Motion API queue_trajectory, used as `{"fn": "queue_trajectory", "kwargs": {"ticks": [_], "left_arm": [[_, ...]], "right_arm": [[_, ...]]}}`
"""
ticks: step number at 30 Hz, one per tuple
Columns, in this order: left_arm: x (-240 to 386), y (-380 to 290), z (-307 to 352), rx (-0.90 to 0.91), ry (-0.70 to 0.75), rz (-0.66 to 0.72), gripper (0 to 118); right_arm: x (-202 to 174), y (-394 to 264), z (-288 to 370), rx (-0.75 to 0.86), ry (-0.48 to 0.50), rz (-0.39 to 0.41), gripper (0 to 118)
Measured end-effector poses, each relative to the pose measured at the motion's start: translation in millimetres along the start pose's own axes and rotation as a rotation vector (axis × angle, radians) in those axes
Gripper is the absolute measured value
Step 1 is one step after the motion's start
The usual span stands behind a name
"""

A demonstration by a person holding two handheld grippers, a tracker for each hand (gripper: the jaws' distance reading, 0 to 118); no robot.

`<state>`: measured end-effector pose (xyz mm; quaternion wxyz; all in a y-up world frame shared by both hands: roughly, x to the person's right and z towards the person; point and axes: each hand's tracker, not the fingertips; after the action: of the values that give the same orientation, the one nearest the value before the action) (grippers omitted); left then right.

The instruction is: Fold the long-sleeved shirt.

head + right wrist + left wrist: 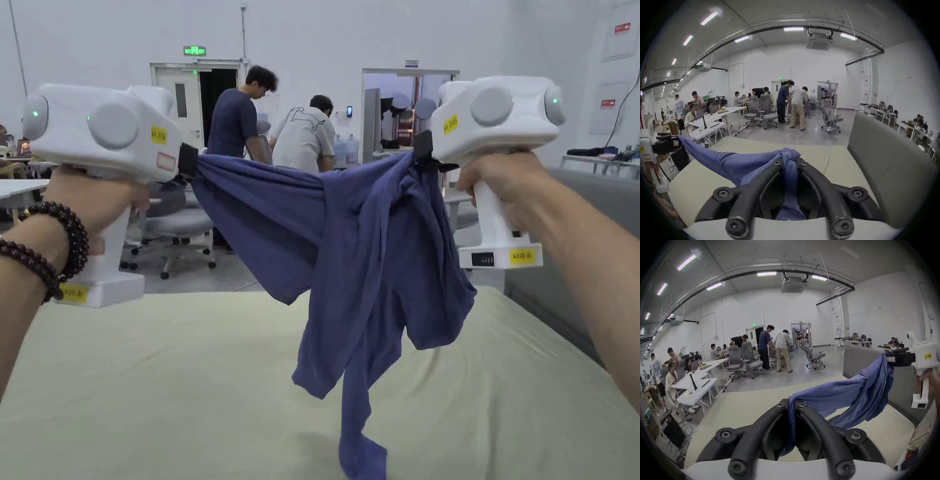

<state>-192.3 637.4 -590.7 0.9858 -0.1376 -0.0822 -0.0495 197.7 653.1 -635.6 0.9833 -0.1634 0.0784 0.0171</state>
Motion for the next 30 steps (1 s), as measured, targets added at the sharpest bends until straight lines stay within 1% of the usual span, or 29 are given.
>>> {"fn": "queue_trajectory", "kwargs": {"ticks": [2,6,7,9,10,11,13,14,15,18,19,21,22,25,28,30], "left_arm": [[-1,-36,-15,-0.046,-0.003,0.001,0],[5,-124,-44,-0.173,-0.021,0.019,0],[7,-154,-52,-0.208,-0.022,0.035,0],[11,-207,-65,-0.3,-0.043,0.09,0],[13,-234,-71,-0.375,-0.049,0.125,0],[16,-259,-73,-0.405,-0.047,0.145,0],[17,-299,-78,-0.471,-0.076,0.153,0],[18,-313,-78,-0.476,-0.072,0.15,0],[18,-322,-77,-0.493,-0.078,0.144,0],[15,-335,-65,-0.473,-0.097,0.191,0],[16,-336,-57,-0.456,-0.117,0.212,0],[19,-339,-35,-0.413,-0.152,0.255,0],[23,-344,-22,-0.41,-0.149,0.249,1],[41,-372,22,-0.392,-0.117,0.209,0],[61,-421,66,-0.44,-0.082,0.157,0],[70,-453,95,-0.477,-0.095,0.179,0]], "right_arm": [[1,-37,-18,-0.061,0.023,-0.019,8],[0,-126,-58,-0.179,0.036,-0.029,8],[-1,-156,-70,-0.229,0.04,-0.042,8],[-1,-208,-85,-0.309,0.045,-0.095,8],[-1,-236,-91,-0.35,0.054,-0.123,8],[3,-258,-103,-0.386,0.058,-0.14,8],[4,-300,-110,-0.445,0.053,-0.154,8],[6,-313,-111,-0.459,0.059,-0.15,8],[5,-322,-108,-0.467,0.056,-0.147,8],[4,-337,-94,-0.453,0.045,-0.131,8],[-1,-337,-81,-0.42,0.041,-0.079,8],[-8,-343,-57,-0.407,0.05,-0.047,8],[-12,-348,-44,-0.422,0.067,-0.024,8],[-29,-378,-1,-0.45,0.058,0.018,8],[-41,-425,41,-0.482,0.06,0.031,8],[-46,-454,62,-0.534,0.071,0.035,8]]}}
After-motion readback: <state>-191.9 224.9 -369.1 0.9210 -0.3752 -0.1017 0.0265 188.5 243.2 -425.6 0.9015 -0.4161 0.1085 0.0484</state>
